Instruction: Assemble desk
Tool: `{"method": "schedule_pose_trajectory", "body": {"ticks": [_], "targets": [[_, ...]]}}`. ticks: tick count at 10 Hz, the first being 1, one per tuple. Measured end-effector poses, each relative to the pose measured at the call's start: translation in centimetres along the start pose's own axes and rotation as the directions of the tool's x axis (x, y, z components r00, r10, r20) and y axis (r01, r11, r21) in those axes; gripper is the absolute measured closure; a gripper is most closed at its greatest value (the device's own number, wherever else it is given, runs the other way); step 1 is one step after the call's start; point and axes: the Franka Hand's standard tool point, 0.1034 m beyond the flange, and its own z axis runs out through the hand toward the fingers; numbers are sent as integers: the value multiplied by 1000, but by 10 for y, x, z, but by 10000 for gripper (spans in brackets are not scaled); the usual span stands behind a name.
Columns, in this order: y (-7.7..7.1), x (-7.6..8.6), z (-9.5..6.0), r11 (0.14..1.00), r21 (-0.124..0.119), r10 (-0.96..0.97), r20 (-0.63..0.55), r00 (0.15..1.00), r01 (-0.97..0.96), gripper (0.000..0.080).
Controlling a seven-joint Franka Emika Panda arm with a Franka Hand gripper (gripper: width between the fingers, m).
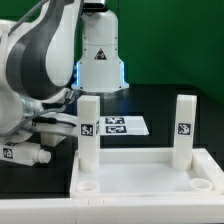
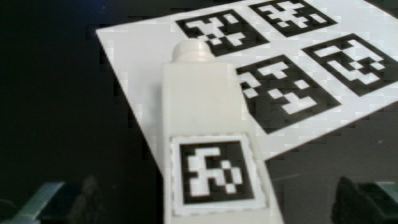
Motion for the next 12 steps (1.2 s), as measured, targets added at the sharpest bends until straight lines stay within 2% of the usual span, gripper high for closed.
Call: {"method": "schedule_pose_trajectory", "body": {"ticks": [1, 2, 3, 4, 6, 7, 8, 9, 10, 12], "targets": [[0, 0, 0, 1000, 0, -1, -2, 1000, 1, 160], [1, 0, 0, 1000, 0, -1, -2, 1000, 1, 351], [1, 0, 0, 1000, 0, -1, -2, 1000, 1, 351], [1, 0, 0, 1000, 0, -1, -2, 1000, 1, 519], [1, 0, 0, 1000, 1, -1, -3, 1000, 1, 515], [0, -8, -12, 999, 8, -41, -5, 999, 41, 515], [0, -22, -36, 996, 20, -88, -38, 995, 89, 515], [-3, -33, -59, 991, 19, -126, -118, 985, 129, 515], [-9, -48, -73, 985, 11, -164, -234, 958, 171, 515], [-12, -54, -64, 987, 3, -153, -338, 929, 163, 514]]}}
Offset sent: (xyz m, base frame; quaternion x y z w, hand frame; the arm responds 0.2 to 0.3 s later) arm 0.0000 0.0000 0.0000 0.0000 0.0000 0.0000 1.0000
